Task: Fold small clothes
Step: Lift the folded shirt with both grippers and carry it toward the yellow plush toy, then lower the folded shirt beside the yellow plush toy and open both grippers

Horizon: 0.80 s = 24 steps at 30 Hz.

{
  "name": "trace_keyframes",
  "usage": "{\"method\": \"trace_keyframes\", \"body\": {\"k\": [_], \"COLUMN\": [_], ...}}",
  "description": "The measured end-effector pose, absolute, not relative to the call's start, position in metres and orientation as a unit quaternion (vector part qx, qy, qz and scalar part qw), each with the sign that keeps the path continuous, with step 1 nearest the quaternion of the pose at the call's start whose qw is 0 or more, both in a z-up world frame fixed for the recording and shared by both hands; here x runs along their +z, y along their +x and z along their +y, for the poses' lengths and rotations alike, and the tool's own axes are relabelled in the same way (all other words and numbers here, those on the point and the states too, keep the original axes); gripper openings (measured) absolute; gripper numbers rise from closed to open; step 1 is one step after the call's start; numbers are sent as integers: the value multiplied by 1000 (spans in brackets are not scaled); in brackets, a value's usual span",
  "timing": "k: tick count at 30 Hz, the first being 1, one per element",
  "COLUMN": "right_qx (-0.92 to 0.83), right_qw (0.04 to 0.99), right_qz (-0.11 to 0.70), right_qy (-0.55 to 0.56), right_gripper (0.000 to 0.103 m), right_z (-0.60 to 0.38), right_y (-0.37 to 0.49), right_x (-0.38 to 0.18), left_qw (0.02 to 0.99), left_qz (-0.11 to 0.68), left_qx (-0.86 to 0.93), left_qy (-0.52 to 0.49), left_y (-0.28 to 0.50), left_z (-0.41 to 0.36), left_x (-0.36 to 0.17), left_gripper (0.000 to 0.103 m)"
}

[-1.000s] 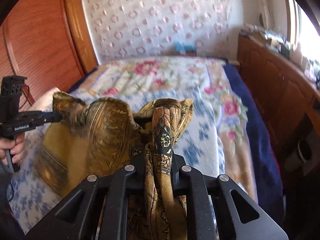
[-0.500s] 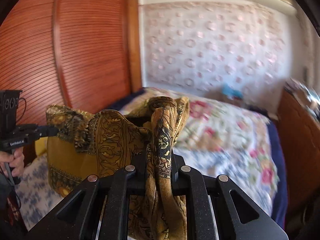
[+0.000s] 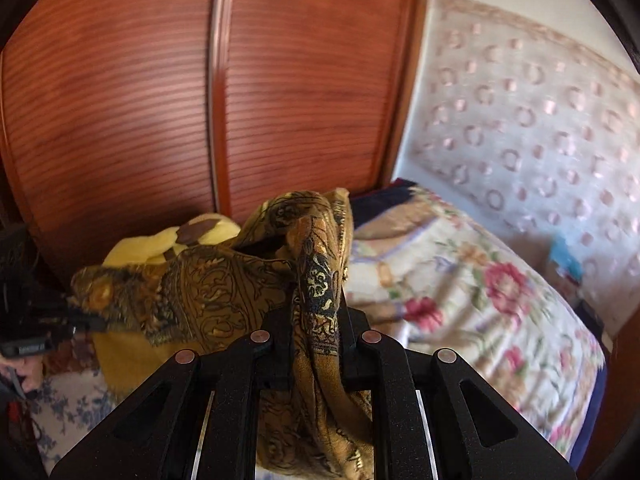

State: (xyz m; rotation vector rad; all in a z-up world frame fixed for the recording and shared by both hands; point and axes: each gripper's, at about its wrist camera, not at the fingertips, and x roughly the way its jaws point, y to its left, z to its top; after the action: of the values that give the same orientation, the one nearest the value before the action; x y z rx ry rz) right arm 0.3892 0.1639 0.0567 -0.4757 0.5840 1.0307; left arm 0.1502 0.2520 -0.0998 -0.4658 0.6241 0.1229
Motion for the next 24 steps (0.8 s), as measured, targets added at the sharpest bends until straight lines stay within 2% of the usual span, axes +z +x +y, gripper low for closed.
{"method": "trace_keyframes", "body": {"k": [3,6,7,8,10,14,19,21,24], "right_qx": [479,459,449,451,444,440,431,422,412], "right_qw": [798,810,819,825,838,834,816,814,820], "right_qz": [289,289,283,277,263,283,339,358,357], "right_qy": [-224,-224,-217,-198,-179,-173,-181,-173,-178], "right_gripper": [15,27,38,54,63,63,63,63,63], "right_z": [191,205,205,197,189,176,170,171,174], "right_y": [404,414,415,414,414,414,410,414,418], "right_x": [38,33,36,40,49,40,-11,-32,-53], "left_qw": [922,921,921,921,922,922,923,923,927], "left_qz": [313,319,320,321,320,321,326,329,327], "left_qx": [62,66,65,66,68,73,78,80,83], "left_qy": [-220,-212,-212,-212,-208,-205,-189,-180,-165], "left_y": [151,153,153,154,150,149,148,148,144], "left_z": [251,249,250,250,248,248,244,243,241], "left_x": [-107,-111,-111,-112,-110,-110,-107,-107,-103], "left_gripper": [6,6,6,6,6,6,9,15,35]}}
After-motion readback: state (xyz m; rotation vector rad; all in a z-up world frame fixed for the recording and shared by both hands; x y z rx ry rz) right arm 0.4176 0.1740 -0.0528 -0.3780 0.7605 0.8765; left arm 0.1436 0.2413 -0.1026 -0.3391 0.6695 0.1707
